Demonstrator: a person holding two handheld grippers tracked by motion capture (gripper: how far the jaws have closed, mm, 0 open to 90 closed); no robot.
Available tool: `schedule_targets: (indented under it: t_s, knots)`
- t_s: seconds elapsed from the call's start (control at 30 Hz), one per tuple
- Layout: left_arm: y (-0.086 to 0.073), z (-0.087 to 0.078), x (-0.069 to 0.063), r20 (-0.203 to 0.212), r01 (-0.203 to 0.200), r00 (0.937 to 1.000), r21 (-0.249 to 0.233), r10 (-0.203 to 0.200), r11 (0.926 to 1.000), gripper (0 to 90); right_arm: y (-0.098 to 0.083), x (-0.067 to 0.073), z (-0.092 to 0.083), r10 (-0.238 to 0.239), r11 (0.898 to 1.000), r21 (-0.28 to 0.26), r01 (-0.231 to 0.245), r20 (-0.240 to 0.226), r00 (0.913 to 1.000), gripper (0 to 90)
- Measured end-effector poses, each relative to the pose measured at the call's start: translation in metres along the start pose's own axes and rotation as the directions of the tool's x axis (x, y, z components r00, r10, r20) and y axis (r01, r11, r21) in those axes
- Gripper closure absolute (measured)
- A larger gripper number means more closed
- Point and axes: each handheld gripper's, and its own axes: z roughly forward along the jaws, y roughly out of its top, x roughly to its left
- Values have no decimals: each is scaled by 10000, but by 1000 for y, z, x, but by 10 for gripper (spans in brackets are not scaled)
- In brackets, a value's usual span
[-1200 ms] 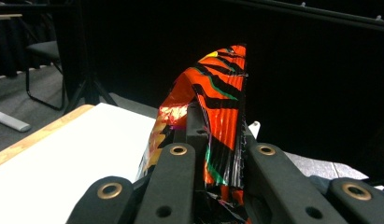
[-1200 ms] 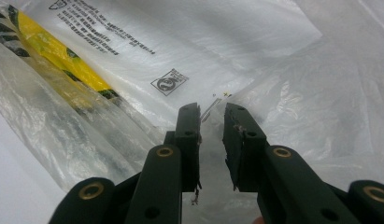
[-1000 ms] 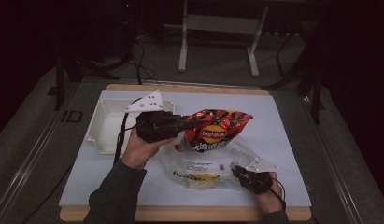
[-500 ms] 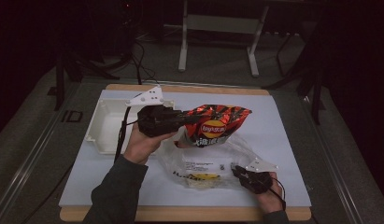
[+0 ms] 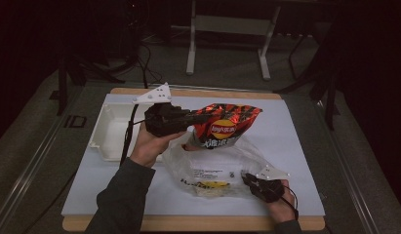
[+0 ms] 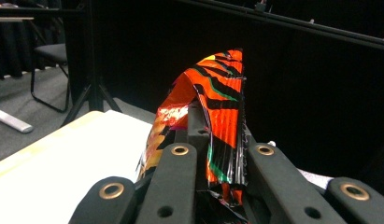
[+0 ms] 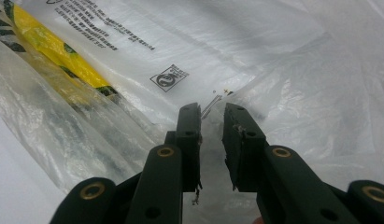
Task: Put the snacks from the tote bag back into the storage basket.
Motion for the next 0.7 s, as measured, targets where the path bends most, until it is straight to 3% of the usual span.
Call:
schedule_targets:
  t_s: [0.7]
  knots:
    - [12, 15, 14, -89, 132, 9999, 10, -132, 9999, 862, 0, 1, 0, -67, 10000, 56, 66, 39, 10000, 769]
